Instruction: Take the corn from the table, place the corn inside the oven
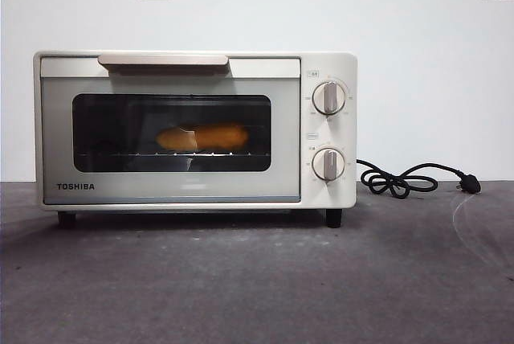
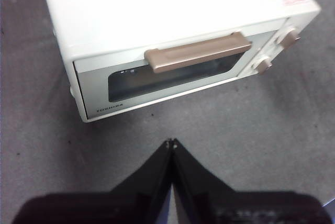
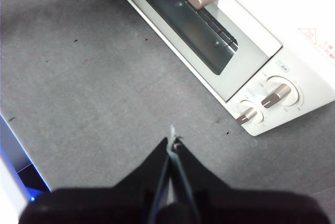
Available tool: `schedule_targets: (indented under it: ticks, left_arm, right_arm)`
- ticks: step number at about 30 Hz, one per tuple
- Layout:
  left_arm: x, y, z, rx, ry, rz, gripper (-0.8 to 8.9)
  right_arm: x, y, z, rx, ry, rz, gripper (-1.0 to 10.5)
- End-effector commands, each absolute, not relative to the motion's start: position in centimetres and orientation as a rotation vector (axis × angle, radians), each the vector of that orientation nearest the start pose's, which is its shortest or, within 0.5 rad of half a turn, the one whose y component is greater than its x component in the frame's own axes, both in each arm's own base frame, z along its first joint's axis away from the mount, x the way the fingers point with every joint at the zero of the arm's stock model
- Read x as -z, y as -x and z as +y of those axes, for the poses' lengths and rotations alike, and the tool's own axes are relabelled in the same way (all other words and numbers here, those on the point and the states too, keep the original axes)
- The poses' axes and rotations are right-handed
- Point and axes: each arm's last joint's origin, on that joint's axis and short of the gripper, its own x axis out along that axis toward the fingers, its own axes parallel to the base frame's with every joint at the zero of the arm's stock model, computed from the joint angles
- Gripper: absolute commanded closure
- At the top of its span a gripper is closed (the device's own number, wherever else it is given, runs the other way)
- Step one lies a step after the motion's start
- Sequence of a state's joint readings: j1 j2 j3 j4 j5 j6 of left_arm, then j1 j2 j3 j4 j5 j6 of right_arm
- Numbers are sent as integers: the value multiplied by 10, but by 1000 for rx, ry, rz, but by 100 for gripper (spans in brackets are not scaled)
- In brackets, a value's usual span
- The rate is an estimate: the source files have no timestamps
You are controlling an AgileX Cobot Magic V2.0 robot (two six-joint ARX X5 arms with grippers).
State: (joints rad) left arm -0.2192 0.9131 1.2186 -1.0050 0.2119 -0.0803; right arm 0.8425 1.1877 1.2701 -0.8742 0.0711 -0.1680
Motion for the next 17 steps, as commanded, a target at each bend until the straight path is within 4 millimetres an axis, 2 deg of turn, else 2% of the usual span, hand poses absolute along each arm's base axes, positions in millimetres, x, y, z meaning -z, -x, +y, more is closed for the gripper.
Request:
schedule_targets:
  ticks: [1, 4, 10, 13, 17]
  left_arm:
    - [-377, -156, -41, 378, 79, 756, 817]
    - [-373, -162, -42, 371, 78, 778, 817]
    - [-380, -154, -40, 380, 73, 717, 817]
    - [-394, -148, -37, 378, 78, 565, 817]
    - [-429, -136, -30, 371, 116, 214, 817]
  right_arm:
    - [-362, -154, 169, -790, 497, 659, 958]
    - [-362, -154, 169, -790, 497, 659, 957]
    - [-362, -154, 169, -790, 497, 659, 957]
    - [-362, -154, 169, -790, 497, 659, 957]
    - [-362, -154, 169, -790, 497, 659, 946]
